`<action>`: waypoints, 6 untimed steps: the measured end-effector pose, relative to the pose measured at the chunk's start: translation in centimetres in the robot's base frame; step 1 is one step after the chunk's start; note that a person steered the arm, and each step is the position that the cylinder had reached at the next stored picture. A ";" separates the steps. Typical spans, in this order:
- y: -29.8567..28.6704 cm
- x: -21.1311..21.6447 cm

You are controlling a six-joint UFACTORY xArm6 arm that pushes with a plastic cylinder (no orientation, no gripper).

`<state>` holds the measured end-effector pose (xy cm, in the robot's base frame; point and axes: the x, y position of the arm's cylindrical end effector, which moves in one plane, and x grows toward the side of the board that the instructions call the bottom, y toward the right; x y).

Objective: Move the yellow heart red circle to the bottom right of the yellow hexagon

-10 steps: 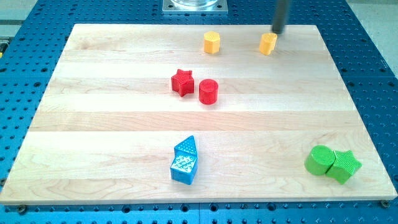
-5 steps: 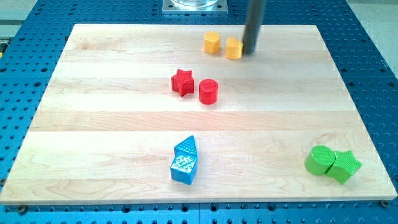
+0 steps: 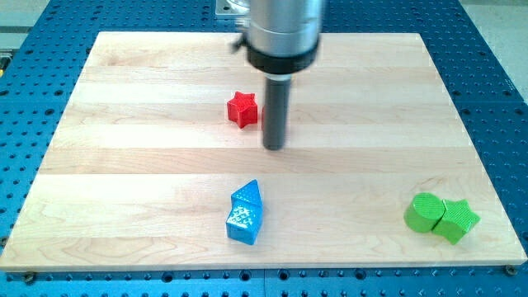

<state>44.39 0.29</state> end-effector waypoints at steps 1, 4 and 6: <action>0.0 -3.6; 2.6 -9.9; 0.1 -10.5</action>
<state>33.87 0.44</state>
